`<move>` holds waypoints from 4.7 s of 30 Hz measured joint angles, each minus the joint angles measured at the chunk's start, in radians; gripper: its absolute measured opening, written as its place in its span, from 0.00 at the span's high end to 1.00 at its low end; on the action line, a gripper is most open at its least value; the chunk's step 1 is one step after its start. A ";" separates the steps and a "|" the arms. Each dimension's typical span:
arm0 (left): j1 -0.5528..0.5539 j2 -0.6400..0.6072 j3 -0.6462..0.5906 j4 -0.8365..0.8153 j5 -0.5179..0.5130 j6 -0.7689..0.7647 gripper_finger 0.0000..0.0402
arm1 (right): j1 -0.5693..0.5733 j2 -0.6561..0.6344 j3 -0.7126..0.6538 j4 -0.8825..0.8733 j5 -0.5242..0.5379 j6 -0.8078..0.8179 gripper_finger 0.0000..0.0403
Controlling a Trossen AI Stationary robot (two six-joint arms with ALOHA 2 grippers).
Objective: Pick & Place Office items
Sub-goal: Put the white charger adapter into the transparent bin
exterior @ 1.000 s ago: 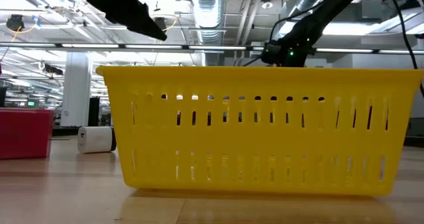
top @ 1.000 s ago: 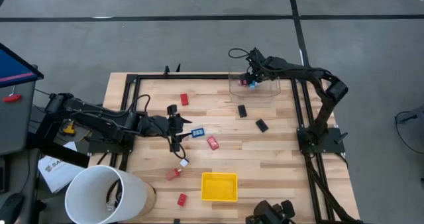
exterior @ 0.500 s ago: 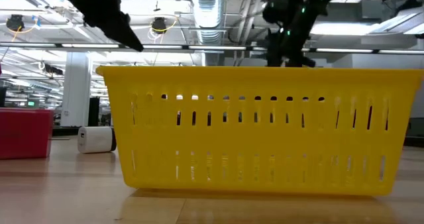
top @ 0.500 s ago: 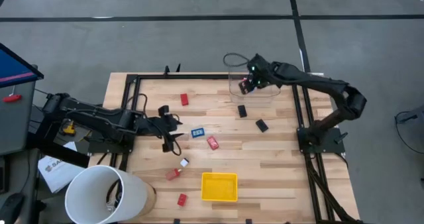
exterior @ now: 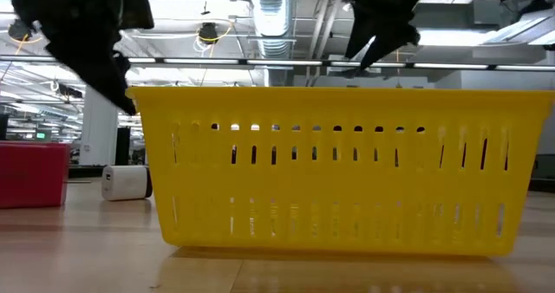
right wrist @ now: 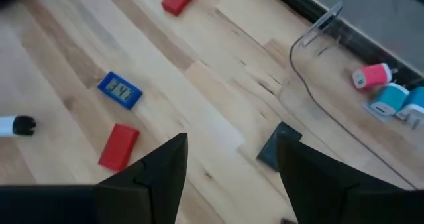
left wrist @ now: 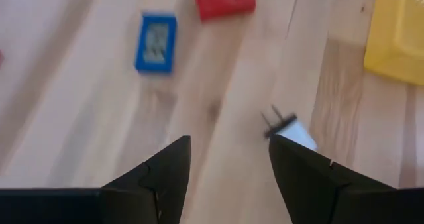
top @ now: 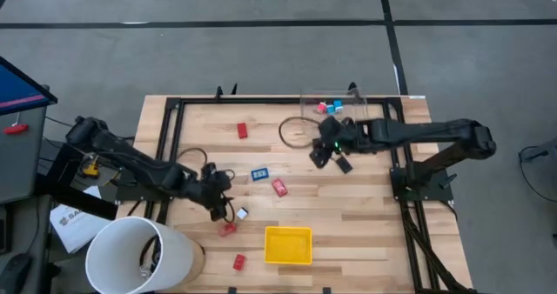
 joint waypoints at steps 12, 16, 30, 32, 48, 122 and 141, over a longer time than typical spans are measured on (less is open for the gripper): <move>-0.029 0.173 0.000 0.104 0.024 -0.229 0.50 | 0.137 -0.003 0.000 -0.007 0.108 0.044 0.46; 0.002 0.174 0.000 0.165 0.043 -0.254 0.50 | 0.134 -0.003 0.000 -0.007 0.109 0.034 0.46; 0.205 0.174 0.061 0.059 0.337 -0.254 0.50 | 0.134 -0.008 0.000 -0.014 0.080 0.025 0.46; 0.218 0.174 0.087 0.003 0.354 -0.257 0.50 | 0.134 -0.008 0.000 -0.018 0.080 0.025 0.46; 0.151 0.519 0.410 -0.240 0.392 -0.274 0.45 | 0.153 -0.008 0.000 -0.063 0.079 0.000 0.46; 0.092 0.603 0.352 -0.163 0.398 -0.345 0.57 | 0.169 -0.009 0.000 -0.057 0.083 -0.027 0.46; 0.092 0.524 0.348 -0.061 0.403 -0.179 0.67 | 0.176 -0.009 0.000 -0.053 0.084 -0.103 0.46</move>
